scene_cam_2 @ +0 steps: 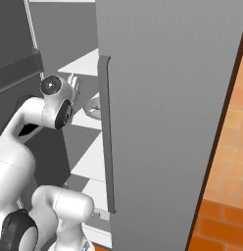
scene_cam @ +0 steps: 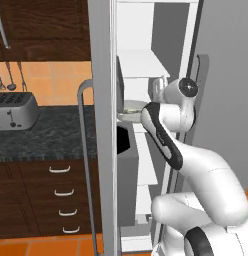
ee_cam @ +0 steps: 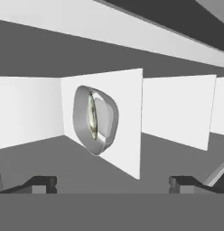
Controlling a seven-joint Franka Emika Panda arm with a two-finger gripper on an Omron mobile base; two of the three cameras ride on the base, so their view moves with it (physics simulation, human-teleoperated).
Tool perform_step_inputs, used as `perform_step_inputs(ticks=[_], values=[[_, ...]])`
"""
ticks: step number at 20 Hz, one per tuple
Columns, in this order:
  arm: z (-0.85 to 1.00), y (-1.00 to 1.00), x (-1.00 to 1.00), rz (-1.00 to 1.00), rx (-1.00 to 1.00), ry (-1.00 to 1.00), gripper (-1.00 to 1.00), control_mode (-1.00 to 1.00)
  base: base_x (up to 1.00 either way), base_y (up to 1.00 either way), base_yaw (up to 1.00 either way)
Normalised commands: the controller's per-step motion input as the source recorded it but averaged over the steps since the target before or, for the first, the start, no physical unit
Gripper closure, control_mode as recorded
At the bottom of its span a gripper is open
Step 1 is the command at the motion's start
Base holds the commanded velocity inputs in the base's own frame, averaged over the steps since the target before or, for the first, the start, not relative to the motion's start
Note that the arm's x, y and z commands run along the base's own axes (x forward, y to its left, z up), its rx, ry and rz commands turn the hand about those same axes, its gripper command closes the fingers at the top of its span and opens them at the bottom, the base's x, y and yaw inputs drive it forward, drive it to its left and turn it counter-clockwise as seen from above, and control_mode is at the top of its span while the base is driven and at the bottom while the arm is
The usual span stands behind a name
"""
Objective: Take the meat container that has the fish and place it on the second highest rack of the freezer. Then take the vegetable container that has the bell pepper and mushroom and place it on the highest rack of the freezer.
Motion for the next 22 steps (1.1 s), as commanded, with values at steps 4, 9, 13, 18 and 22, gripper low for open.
perform_step_inputs(ticks=[4, 9, 13, 18, 22], values=[[0.72, -0.08, -1.0, 0.0, -0.02, 0.0, -1.0, -1.0, 0.0, 0.0, 0.0], [0.1, -0.19, -1.0, 0.0, 0.0, 0.0, -1.0, -1.0, 0.0, 0.0, 0.0], [0.0, -0.24, -1.0, 0.02, -0.01, 0.0, -1.0, -1.0, 0.0, 0.0, 0.0], [-0.01, -0.06, -1.0, 0.0, -0.03, -0.04, -1.0, -1.0, 0.0, 0.0, 0.0], [-0.01, 0.01, -0.92, 0.0, 0.0, -0.11, -1.0, -1.0, 0.0, 0.0, 0.0]])
